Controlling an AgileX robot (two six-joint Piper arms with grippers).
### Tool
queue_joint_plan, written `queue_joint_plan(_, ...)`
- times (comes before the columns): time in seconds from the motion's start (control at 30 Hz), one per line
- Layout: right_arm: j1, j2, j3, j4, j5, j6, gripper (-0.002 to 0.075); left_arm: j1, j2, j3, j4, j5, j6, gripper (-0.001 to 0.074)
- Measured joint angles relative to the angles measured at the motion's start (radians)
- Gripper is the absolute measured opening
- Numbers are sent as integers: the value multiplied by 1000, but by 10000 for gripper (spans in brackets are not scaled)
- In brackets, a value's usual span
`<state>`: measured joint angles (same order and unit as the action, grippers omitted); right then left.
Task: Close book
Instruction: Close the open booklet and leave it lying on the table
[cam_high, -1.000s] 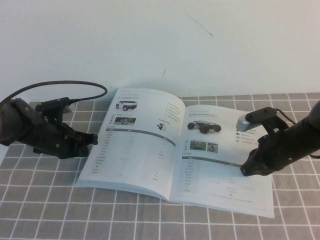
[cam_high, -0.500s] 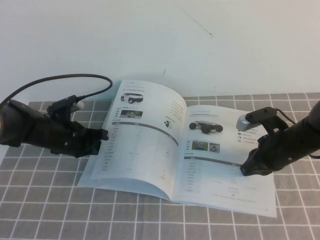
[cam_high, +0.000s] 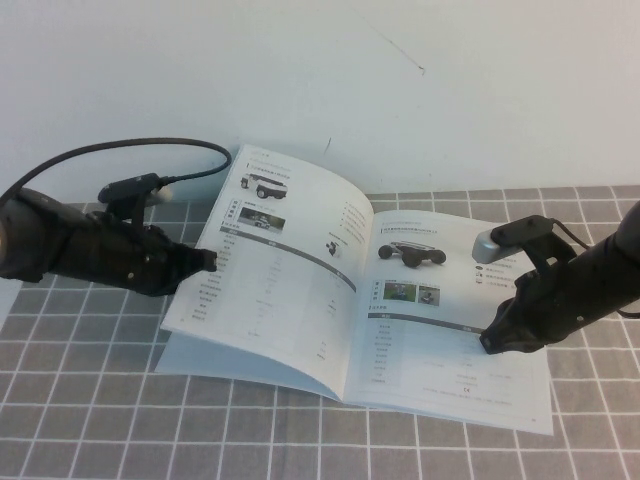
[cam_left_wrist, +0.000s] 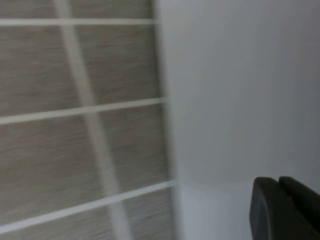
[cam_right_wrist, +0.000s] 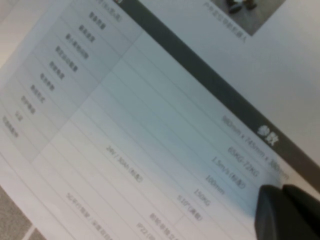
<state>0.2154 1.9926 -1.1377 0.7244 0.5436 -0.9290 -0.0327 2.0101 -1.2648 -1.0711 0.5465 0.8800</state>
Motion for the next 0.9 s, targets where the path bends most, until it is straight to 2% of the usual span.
queue_joint_plan(0.23,0,0,0,0,0,0,-3,0,0,0,297,-91,-204,-4)
queue_joint_plan(0.9,0,0,0,2,-6,0,-3,-2,0,0,468,-90,-395,-4)
